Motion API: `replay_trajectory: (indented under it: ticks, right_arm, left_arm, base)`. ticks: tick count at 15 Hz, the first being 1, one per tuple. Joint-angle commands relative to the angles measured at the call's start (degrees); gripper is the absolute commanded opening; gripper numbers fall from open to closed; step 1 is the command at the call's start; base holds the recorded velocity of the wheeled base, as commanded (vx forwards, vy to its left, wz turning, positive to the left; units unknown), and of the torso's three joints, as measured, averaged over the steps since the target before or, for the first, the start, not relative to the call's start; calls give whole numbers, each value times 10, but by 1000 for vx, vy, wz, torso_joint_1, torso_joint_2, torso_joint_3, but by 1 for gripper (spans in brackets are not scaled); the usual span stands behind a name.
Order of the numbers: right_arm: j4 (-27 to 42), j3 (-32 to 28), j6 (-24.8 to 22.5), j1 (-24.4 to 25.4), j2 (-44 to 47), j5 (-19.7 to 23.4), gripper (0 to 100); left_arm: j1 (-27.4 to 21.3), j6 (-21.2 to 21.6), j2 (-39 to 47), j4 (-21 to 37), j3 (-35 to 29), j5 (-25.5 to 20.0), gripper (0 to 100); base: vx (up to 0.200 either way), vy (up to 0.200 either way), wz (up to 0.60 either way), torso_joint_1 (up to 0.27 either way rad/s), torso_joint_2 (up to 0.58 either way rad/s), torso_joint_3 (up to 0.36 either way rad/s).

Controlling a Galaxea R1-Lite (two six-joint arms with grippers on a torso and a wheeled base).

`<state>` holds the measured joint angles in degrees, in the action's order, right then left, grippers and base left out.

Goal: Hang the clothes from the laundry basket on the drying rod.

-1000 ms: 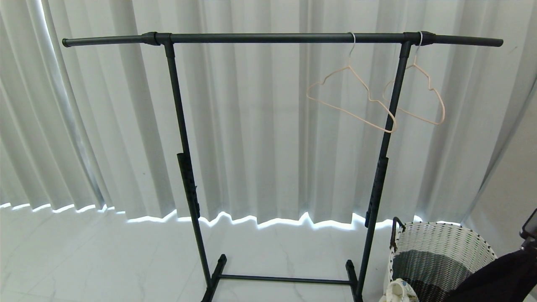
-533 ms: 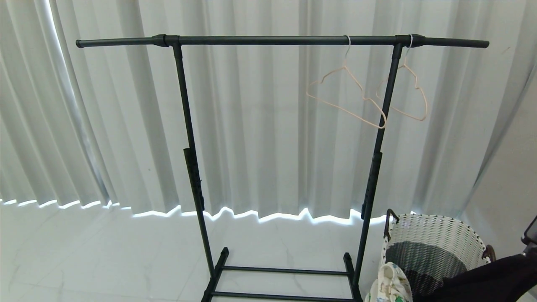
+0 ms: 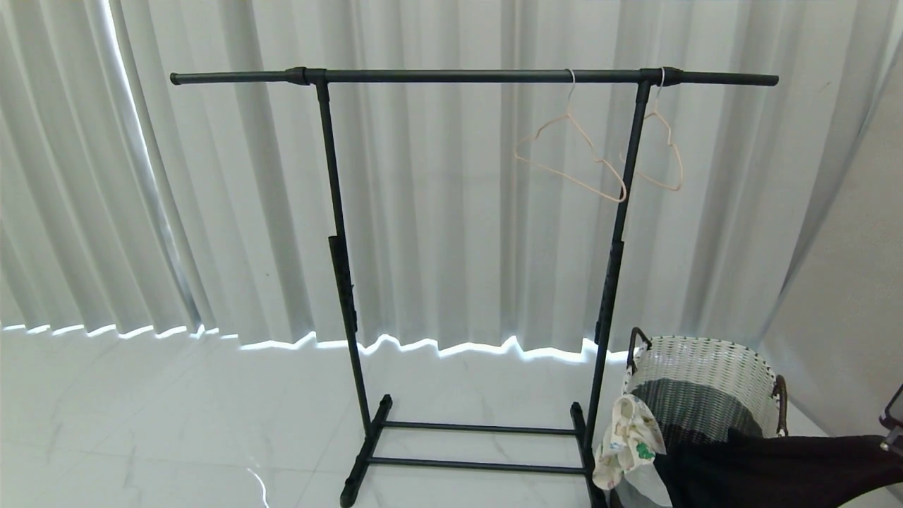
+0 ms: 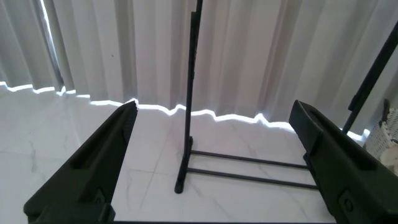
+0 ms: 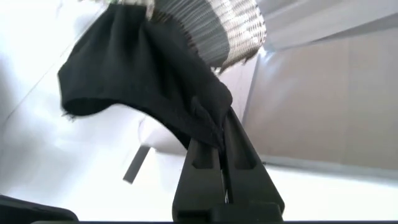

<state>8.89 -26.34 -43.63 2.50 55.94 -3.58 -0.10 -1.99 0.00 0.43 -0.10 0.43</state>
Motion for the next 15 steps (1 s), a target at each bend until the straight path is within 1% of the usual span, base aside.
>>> replay_trajectory:
  ticks: [1, 4, 7, 10, 11, 12, 13, 14, 15]
  right_arm:
    - [0, 2, 0, 2, -1, 1, 0]
    - [0, 2, 0, 2, -1, 0, 0]
    - [0, 2, -1, 3, -1, 0, 0]
    - [2, -11, -1, 23, 0, 0, 0]
    - [1, -13, 1, 37, 3, 1, 0]
    - [1, -20, 7, 62, 10, 2, 0]
    - [1, -35, 27, 101, 24, 1, 0]
    - [1, -54, 51, 137, 44, 0, 0]
    - [3, -86, 87, 178, 78, 0, 0]
  left_arm:
    - [0, 0, 1, 0, 0, 0, 100]
    - [0, 0, 1, 0, 0, 0, 100]
    - [0, 0, 1, 0, 0, 0, 100]
    - [0, 6, 1, 0, 0, -1, 100]
    - [0, 11, 1, 0, 0, -2, 100]
    - [0, 13, 1, 0, 0, -3, 100]
    - [0, 18, 1, 0, 0, -3, 100]
    - [0, 36, 1, 0, 0, -7, 100]
    - [0, 74, 1, 0, 0, -32, 100]
  base:
    - [-200, 0, 0, -2, 2, 2]
    - [-200, 0, 0, -1, 2, 1]
    - [0, 0, 0, 0, 0, 0]
    - [0, 0, 0, 0, 0, 0]
    - [0, 0, 0, 0, 0, 0]
    - [0, 0, 0, 0, 0, 0]
    - [0, 0, 0, 0, 0, 0]
    - [0, 0, 0, 0, 0, 0]
    - [0, 0, 0, 0, 0, 0]
